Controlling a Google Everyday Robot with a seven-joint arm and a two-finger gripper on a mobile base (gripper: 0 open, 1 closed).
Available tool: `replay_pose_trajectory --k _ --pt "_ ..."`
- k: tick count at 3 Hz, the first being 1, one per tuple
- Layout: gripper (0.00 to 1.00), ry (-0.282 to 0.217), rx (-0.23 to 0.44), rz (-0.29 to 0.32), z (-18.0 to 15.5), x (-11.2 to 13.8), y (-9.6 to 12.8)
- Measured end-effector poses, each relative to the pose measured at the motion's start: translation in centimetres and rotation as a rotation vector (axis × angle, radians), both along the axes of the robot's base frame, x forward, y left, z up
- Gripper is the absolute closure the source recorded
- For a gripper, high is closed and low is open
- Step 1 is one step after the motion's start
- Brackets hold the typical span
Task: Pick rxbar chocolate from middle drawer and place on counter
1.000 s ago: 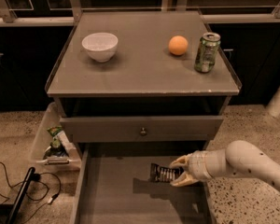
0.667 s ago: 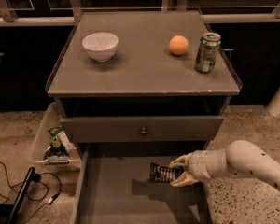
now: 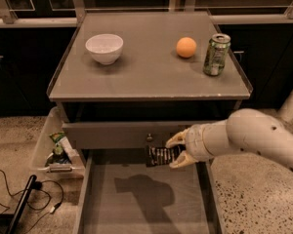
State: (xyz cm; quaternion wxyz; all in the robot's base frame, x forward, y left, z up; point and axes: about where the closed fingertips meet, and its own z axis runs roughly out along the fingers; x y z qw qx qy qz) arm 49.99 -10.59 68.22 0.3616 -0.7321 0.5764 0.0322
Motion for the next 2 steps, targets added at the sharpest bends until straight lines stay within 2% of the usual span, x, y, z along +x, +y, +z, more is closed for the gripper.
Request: replay_pose_trajectory --k 1,2 --pt "1.00 -0.073 -0.051 0.024 6.2 1.4 1.2" --pt "1.00 -0.166 -0.005 0.006 15.3 4.0 0.3"
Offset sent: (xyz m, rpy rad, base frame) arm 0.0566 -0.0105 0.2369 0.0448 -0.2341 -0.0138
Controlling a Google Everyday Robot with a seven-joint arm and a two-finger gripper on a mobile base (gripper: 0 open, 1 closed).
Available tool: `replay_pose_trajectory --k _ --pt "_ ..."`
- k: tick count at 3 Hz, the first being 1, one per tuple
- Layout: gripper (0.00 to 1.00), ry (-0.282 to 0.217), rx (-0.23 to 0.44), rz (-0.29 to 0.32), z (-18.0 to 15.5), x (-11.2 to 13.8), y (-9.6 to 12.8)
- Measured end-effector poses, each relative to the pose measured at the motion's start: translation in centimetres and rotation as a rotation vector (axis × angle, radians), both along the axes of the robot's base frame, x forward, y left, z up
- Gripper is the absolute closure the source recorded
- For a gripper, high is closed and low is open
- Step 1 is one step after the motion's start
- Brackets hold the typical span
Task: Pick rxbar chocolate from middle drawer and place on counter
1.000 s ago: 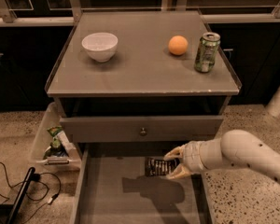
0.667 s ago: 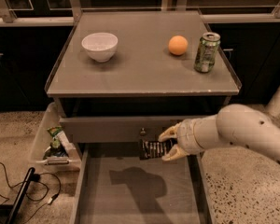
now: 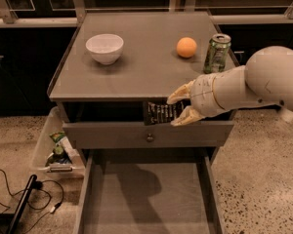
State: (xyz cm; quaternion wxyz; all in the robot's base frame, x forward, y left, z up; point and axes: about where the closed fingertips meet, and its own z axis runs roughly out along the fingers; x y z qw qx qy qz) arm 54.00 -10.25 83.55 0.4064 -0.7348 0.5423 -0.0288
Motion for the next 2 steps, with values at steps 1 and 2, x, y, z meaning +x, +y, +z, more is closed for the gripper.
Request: replay_pose_trajectory --k 1,2 --pt "1.00 0.000 0.000 0.000 0.00 0.00 0.01" --pt "1.00 -0.010 -0.003 0.008 0.29 0.21 0.30"
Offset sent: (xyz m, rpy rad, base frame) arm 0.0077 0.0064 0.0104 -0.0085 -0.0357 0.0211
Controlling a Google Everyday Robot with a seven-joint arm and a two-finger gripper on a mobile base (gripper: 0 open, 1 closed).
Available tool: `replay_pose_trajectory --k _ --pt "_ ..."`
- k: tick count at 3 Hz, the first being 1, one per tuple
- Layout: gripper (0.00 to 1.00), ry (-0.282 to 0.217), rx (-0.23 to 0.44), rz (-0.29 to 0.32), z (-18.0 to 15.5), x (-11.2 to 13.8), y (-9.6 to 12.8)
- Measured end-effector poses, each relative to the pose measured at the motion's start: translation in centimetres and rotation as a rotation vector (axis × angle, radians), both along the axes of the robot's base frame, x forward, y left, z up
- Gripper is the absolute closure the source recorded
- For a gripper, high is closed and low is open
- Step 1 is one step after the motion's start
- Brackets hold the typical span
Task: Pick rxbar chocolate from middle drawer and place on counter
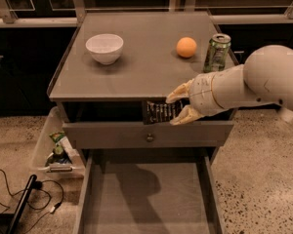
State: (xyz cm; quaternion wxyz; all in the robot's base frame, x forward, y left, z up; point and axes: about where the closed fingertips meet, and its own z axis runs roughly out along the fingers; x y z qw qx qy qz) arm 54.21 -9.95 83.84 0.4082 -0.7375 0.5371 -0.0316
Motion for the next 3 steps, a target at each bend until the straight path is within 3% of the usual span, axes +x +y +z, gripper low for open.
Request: replay_pose_trajectory --k 1,2,3 --pt "1.00 -0.039 0.025 0.041 2.1 2.3 0.7" --pt "1.00 -0.056 0.062 0.130 4.4 6.4 2.5" --pt "1.00 -0.037 0.111 0.225 5.2 10.5 5.3"
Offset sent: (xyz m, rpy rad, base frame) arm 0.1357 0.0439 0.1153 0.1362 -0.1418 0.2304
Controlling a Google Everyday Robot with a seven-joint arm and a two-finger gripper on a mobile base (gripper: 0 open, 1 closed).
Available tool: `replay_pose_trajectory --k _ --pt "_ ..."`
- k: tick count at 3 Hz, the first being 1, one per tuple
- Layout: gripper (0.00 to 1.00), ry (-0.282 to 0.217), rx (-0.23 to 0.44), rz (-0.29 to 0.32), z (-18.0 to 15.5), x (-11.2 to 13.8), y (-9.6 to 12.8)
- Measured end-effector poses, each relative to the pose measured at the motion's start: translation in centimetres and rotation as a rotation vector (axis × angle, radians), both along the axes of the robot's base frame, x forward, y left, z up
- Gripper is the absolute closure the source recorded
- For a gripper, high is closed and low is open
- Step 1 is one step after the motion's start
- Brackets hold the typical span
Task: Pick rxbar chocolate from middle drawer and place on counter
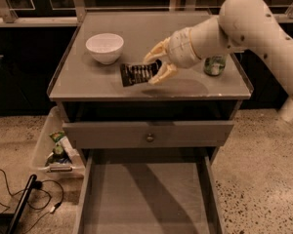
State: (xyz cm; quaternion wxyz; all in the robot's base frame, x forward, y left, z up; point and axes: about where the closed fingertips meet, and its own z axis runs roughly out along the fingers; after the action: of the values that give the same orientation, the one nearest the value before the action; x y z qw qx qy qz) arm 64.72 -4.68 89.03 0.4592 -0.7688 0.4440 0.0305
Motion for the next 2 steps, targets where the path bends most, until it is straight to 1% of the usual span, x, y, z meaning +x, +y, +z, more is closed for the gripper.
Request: replay_pose_trajectory --k 1,2 --pt "1.00 0.020 0.093 0.029 1.2 4.2 1.6" --pt "1.00 0.037 0.177 -0.105 3.3 7.3 -1.1"
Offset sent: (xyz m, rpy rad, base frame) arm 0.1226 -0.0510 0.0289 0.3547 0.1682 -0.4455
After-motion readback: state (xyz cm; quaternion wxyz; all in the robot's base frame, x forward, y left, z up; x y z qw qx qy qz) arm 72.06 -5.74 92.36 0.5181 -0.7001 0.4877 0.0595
